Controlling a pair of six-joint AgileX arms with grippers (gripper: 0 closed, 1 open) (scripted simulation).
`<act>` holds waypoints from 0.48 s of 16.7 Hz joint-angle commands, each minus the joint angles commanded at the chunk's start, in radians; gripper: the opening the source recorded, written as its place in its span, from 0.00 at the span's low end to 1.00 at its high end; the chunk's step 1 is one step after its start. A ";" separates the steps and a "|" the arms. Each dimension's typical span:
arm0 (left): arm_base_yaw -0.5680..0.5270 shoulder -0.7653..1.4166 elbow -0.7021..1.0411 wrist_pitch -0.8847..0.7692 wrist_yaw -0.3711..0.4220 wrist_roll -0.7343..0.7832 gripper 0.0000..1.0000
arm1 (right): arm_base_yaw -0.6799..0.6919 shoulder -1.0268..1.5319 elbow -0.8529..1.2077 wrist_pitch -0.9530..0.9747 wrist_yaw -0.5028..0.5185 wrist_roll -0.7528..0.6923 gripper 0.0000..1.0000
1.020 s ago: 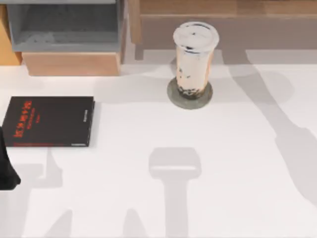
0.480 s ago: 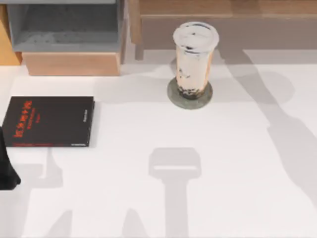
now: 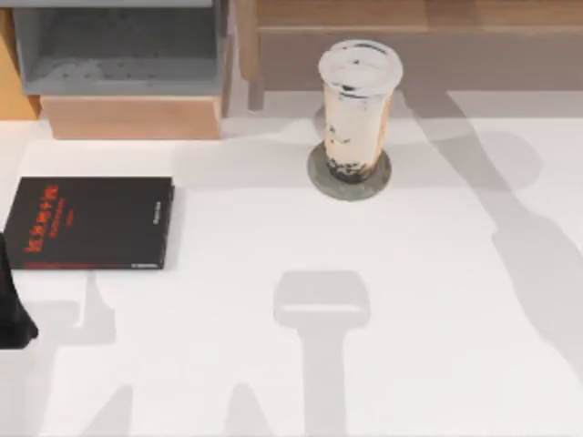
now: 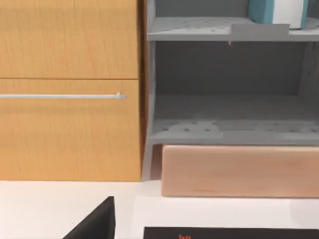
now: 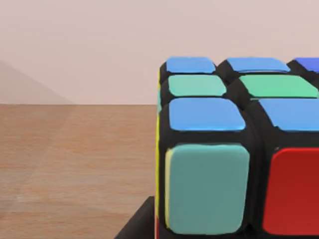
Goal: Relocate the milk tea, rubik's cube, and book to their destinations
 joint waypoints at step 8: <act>0.000 0.000 0.000 0.000 0.000 0.000 1.00 | 0.000 0.000 0.000 0.000 0.000 0.000 1.00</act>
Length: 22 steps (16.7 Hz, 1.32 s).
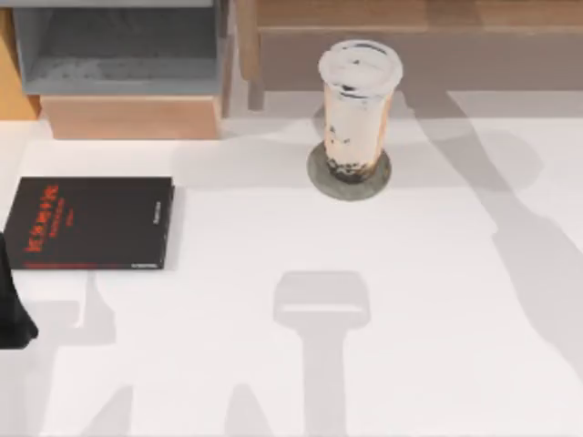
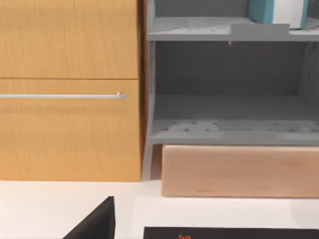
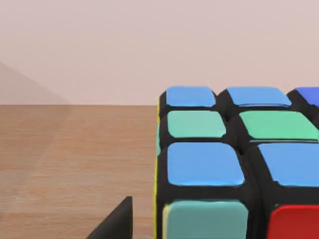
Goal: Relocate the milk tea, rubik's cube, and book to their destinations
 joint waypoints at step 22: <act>0.000 0.000 0.000 0.000 0.000 0.000 1.00 | 0.010 -0.170 -0.209 0.045 0.011 -0.002 1.00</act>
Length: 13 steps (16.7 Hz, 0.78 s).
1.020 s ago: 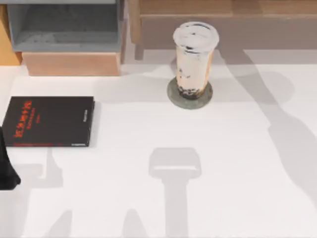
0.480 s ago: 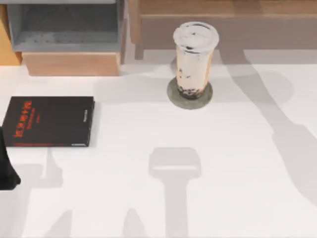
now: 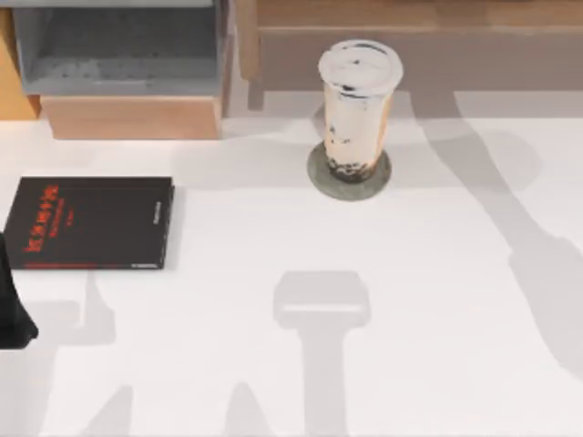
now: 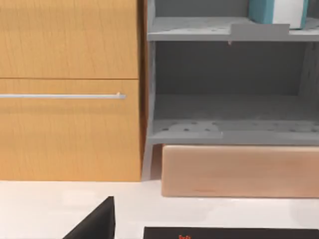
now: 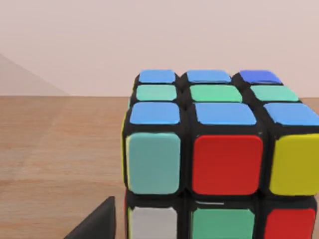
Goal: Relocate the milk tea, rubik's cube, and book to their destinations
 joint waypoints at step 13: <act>0.000 0.000 0.000 0.000 0.000 0.000 1.00 | -0.192 -1.065 -1.049 -0.059 -0.205 0.010 1.00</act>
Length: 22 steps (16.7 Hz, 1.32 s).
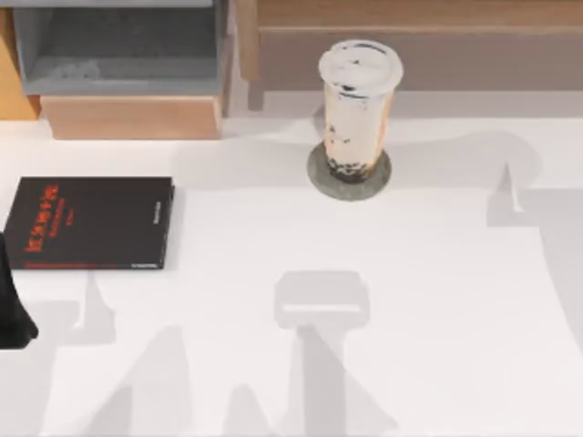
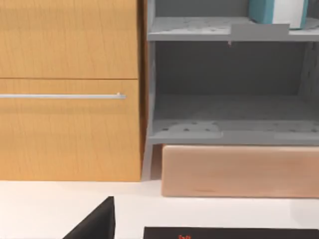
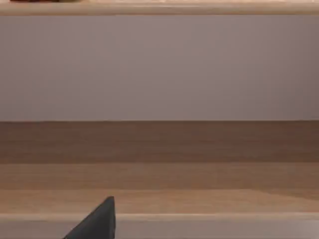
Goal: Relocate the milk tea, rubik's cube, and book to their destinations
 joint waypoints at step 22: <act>-0.041 0.159 0.143 0.073 -0.017 -0.002 1.00 | -0.148 -0.745 -0.700 -0.005 -0.164 -0.021 1.00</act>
